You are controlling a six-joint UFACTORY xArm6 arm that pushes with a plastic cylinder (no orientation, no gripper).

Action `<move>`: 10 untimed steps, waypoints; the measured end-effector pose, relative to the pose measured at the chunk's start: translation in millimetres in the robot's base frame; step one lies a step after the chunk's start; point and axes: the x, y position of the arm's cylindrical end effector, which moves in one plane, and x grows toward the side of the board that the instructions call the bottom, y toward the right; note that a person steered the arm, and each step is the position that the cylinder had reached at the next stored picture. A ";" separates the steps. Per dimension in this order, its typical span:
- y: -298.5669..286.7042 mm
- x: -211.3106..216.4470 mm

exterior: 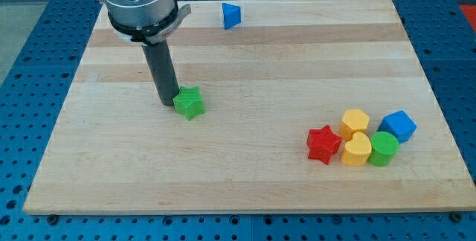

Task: Move the green star towards the red star

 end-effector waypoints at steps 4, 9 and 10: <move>130.3 38.3; 157.3 18.1; 146.1 8.9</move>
